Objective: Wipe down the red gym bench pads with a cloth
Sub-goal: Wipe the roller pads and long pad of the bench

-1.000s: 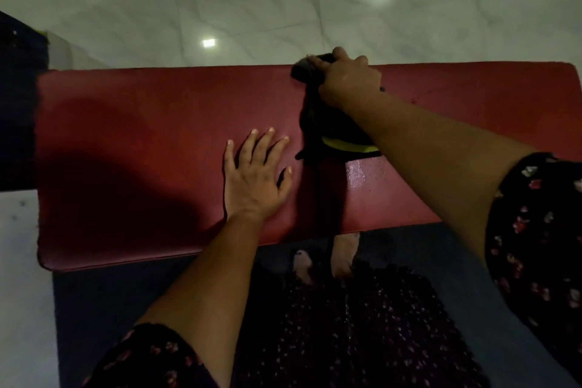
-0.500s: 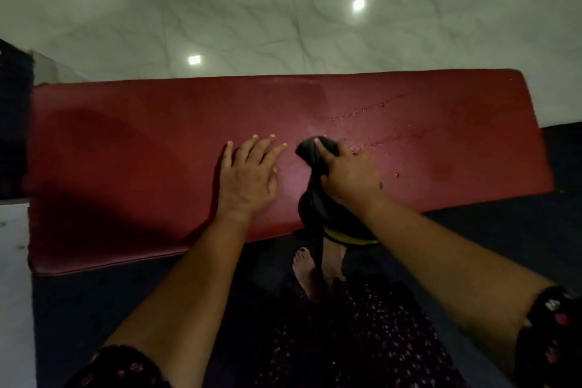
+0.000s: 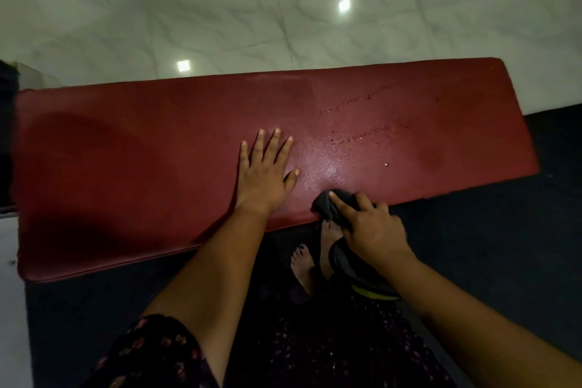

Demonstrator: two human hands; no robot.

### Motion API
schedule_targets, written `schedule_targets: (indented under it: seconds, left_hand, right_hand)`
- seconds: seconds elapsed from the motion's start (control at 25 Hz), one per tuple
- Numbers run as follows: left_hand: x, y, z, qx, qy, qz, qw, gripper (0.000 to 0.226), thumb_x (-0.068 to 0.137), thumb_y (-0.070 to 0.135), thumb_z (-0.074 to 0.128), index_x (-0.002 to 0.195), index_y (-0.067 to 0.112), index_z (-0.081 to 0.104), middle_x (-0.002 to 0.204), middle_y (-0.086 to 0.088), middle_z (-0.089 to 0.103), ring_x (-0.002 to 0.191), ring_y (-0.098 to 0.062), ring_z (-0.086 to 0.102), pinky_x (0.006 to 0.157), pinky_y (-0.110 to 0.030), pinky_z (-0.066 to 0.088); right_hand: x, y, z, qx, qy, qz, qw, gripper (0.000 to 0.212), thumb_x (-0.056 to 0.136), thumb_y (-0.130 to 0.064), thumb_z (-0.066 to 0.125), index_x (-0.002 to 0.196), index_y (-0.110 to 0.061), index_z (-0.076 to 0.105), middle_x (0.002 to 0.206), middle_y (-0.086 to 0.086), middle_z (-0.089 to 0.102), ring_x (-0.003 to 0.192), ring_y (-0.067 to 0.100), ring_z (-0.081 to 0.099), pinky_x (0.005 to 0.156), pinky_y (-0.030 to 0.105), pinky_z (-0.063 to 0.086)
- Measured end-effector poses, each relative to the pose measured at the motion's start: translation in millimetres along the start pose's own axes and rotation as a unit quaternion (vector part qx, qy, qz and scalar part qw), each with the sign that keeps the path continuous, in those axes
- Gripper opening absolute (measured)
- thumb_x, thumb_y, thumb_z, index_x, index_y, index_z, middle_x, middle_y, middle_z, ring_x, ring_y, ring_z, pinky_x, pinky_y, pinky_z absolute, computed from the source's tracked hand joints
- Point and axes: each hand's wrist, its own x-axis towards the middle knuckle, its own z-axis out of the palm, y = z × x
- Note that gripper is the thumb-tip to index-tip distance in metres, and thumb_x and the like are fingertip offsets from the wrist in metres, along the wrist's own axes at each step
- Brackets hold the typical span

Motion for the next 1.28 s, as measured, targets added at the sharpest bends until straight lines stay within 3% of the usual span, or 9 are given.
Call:
schedule_targets:
  seconds: [0.32, 0.44, 0.52, 0.72, 0.84, 0.92, 1.0, 1.12, 1.28]
  left_hand:
    - [3.3, -5.9, -2.8, -0.008, 0.057, 0.007, 0.998, 0.071, 0.092, 0.061, 0.04, 0.154, 0.03, 0.023, 0.163, 0.0, 0.012, 0.149, -0.027, 0.009, 0.119, -0.052, 0.001]
    - [7.8, -10.2, -8.9, -0.004, 0.056, 0.005, 0.998, 0.075, 0.09, 0.059, 0.044, 0.155, 0.03, 0.018, 0.162, -0.001, 0.017, 0.148, -0.028, 0.013, 0.119, -0.051, 0.003]
    - [13.4, -11.8, -14.8, -0.026, 0.058, 0.003, 0.998, 0.077, 0.091, 0.055, 0.046, 0.155, 0.028, 0.014, 0.156, -0.003, 0.032, 0.144, -0.027, 0.025, 0.118, -0.05, 0.011]
    - [26.5, -26.4, -14.8, -0.005, 0.089, 0.032, 0.995, 0.055, 0.092, 0.046, 0.042, 0.141, 0.023, 0.048, 0.142, -0.001, 0.05, 0.13, -0.024, 0.044, 0.113, -0.049, 0.028]
    - [23.8, -29.0, -3.6, -0.003, 0.144, 0.051, 0.988, 0.054, 0.088, 0.045, 0.039, 0.133, 0.021, 0.058, 0.136, -0.002, 0.057, 0.122, -0.025, 0.051, 0.106, -0.051, 0.037]
    - [23.5, -29.3, 1.2, -0.005, 0.176, 0.061, 0.983, 0.052, 0.087, 0.043, 0.044, 0.131, 0.02, 0.06, 0.141, -0.002, 0.053, 0.122, -0.025, 0.049, 0.105, -0.05, 0.039]
    - [25.0, -29.1, 1.9, -0.015, 0.187, 0.06, 0.98, 0.05, 0.086, 0.042, 0.047, 0.129, 0.02, 0.06, 0.147, -0.002, 0.044, 0.125, -0.025, 0.044, 0.106, -0.05, 0.038]
    - [24.5, -27.3, 3.2, -0.021, 0.164, 0.053, 0.985, 0.051, 0.087, 0.042, 0.044, 0.131, 0.02, 0.059, 0.142, -0.002, 0.051, 0.126, -0.026, 0.047, 0.109, -0.05, 0.035]
    - [24.8, -24.8, 2.3, -0.019, 0.148, 0.042, 0.988, 0.053, 0.087, 0.041, 0.041, 0.132, 0.02, 0.059, 0.136, -0.001, 0.057, 0.126, -0.027, 0.05, 0.11, -0.051, 0.034]
  right_hand:
    - [42.2, -3.4, -26.2, -0.034, 0.076, 0.011, 0.996, 0.064, 0.096, -0.036, 0.045, 0.149, -0.051, 0.012, 0.149, 0.0, 0.026, 0.113, 0.035, 0.042, 0.075, 0.041, 0.047]
    - [76.1, -5.2, -51.5, -0.029, 0.101, 0.001, 0.994, 0.061, 0.097, -0.034, 0.043, 0.149, -0.048, 0.016, 0.146, 0.003, 0.03, 0.109, 0.037, 0.043, 0.073, 0.043, 0.046]
    - [107.8, -8.3, -72.0, -0.042, 0.107, -0.024, 0.993, 0.058, 0.099, -0.033, 0.041, 0.15, -0.047, 0.017, 0.145, 0.004, 0.031, 0.106, 0.038, 0.044, 0.07, 0.042, 0.045]
    - [177.7, -22.5, -120.2, -0.12, 0.111, -0.062, 0.985, 0.057, 0.1, -0.029, 0.039, 0.149, -0.049, 0.018, 0.143, 0.004, 0.031, 0.11, 0.039, 0.042, 0.073, 0.043, 0.041]
    - [209.6, -26.1, -144.2, -0.125, 0.122, -0.064, 0.983, 0.055, 0.098, -0.032, 0.042, 0.148, -0.047, 0.023, 0.142, 0.003, 0.034, 0.115, 0.04, 0.04, 0.08, 0.046, 0.041]
    - [224.6, -26.2, -149.6, -0.096, 0.107, -0.029, 0.989, 0.057, 0.097, -0.032, 0.047, 0.147, -0.046, 0.024, 0.14, 0.004, 0.036, 0.117, 0.041, 0.04, 0.084, 0.048, 0.041]
    - [230.6, -21.0, -149.1, 0.0, 0.075, 0.027, 0.997, 0.06, 0.095, -0.031, 0.05, 0.147, -0.047, 0.025, 0.14, 0.005, 0.035, 0.119, 0.041, 0.04, 0.088, 0.049, 0.042]
    - [216.4, -7.0, -141.6, 0.127, 0.034, 0.065, 0.989, 0.063, 0.094, -0.029, 0.047, 0.148, -0.049, 0.022, 0.146, 0.007, 0.027, 0.125, 0.045, 0.036, 0.099, 0.053, 0.039]
    - [165.7, 5.2, -108.4, 0.117, 0.02, 0.074, 0.99, 0.065, 0.094, -0.026, 0.045, 0.149, -0.049, 0.017, 0.142, 0.009, 0.028, 0.118, 0.045, 0.039, 0.095, 0.056, 0.042]
